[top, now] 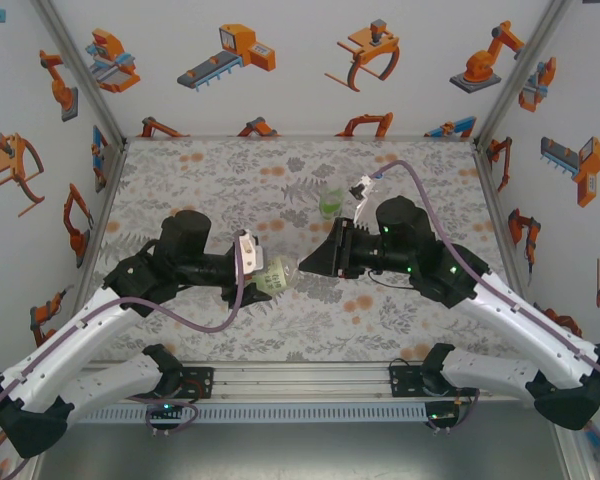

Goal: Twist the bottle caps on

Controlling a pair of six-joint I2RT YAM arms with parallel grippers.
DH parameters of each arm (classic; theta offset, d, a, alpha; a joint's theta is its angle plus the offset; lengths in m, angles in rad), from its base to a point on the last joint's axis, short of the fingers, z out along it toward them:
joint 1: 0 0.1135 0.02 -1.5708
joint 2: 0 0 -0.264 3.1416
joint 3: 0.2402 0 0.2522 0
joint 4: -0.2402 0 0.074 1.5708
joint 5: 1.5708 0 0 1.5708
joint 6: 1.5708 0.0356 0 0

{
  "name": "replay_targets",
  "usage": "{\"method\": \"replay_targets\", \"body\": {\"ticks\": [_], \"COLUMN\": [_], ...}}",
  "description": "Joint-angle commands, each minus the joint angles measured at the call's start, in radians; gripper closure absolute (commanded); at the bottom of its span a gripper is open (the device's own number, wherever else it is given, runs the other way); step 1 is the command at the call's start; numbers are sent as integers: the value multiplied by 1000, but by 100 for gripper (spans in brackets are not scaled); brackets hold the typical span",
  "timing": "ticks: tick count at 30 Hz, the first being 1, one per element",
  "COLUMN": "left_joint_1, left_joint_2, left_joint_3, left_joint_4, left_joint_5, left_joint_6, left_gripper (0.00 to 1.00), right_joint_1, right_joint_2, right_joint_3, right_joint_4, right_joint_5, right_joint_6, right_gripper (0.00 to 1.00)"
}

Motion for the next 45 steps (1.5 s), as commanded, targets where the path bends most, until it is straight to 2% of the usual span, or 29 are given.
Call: {"method": "replay_targets", "body": {"ticks": [1,5,8,16,17,19,21,22,24,26,31,36,40,45], "left_joint_1": [-10,-44,-63,-77,-77,-76,-76,-76,-70,-58,3,66,77,84], "left_joint_2": [16,35,36,-8,-10,-16,-21,-22,-28,-36,-74,-127,-157,-192], "left_joint_3": [-5,-4,-12,-86,-91,-100,-103,-104,-109,-112,-116,-132,-138,-136], "left_joint_4": [17,25,65,202,204,197,177,168,158,155,145,138,96,34], "left_joint_5": [-57,-221,-300,-326,-329,-328,-314,-310,-296,-290,-296,-332,-389,-415], "left_joint_6": [54,96,129,171,168,156,149,136,111,79,-6,-78,-114,-155], "left_gripper": [100,100,100,98,90,58,32,22,9,3,0,0,1,3], "right_joint_1": [0,0,0,-1,-1,-1,-4,-7,-17,-29,-65,-104,-140,-181], "right_joint_2": [18,19,22,36,39,40,47,51,70,100,236,459,673,898], "right_joint_3": [-16,-45,-83,-79,-74,-55,-31,-13,28,81,277,554,804,1098], "right_joint_4": [39,37,94,100,88,53,13,-11,-63,-130,-329,-529,-667,-785], "right_joint_5": [6,54,56,95,102,122,140,148,165,184,232,272,289,292], "right_joint_6": [115,230,297,335,305,264,217,191,137,72,-132,-349,-503,-620], "right_gripper": [100,100,100,100,100,100,100,100,100,100,100,100,100,100]}}
